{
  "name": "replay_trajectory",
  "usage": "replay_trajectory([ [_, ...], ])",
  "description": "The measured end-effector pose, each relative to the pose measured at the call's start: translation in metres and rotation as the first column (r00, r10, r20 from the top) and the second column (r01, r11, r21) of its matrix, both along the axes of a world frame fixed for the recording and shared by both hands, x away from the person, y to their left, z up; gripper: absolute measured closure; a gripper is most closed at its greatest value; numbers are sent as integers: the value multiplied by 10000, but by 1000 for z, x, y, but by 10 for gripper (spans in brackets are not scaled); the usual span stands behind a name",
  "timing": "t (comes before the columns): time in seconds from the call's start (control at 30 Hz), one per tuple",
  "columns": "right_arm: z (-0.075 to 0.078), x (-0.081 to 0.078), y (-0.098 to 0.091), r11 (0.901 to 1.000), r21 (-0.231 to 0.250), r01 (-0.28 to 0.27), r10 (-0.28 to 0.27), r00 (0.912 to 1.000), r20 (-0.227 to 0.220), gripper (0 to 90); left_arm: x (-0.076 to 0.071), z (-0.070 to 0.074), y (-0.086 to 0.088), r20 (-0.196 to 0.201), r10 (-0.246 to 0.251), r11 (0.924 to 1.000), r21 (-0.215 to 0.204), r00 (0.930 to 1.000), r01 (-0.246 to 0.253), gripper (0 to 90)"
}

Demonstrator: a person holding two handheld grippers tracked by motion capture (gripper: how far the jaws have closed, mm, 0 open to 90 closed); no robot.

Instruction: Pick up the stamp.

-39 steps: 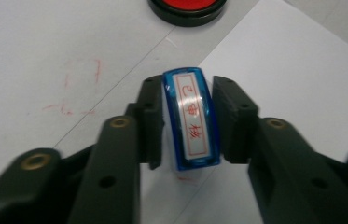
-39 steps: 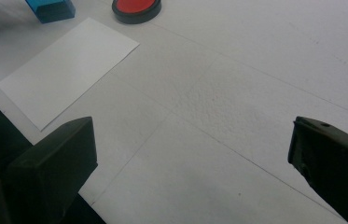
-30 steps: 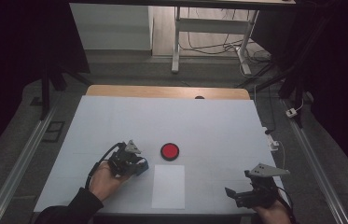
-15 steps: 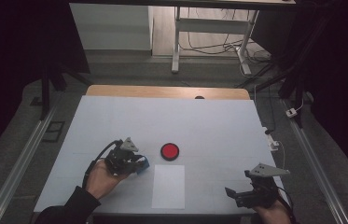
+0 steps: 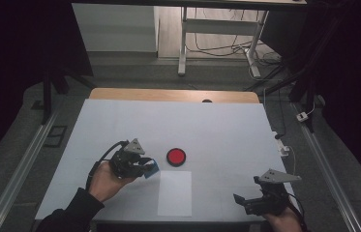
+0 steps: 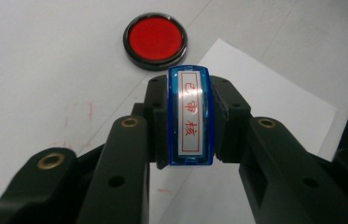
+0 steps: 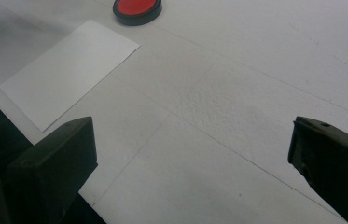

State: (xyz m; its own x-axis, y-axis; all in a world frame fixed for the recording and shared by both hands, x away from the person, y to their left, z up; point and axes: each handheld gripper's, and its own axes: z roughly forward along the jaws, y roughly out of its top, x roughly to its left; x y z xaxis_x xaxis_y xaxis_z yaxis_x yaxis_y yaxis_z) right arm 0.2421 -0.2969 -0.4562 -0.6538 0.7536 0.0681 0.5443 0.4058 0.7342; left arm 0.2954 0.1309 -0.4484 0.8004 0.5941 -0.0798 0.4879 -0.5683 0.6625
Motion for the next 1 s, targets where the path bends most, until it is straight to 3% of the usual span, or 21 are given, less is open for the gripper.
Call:
replay_trajectory([
  [0.5,0,0,0,10000,10,-10,10,10000,-4,10,8,30,-2,239,-670,9961,-561,9975,682,706],
  [0.73,0,0,0,10000,43,-8,8,10000,8,10,7,36,-7,470,-1098,9881,-1030,9928,1142,705],
  [0.83,0,0,0,10000,25,-7,7,10000,2,10,6,33,-11,546,-1398,9800,-1349,9887,1461,705],
  [1.0,0,0,0,10000,31,-10,10,10000,25,10,5,33,-13,592,-1664,9735,-1489,9843,1735,705],
])
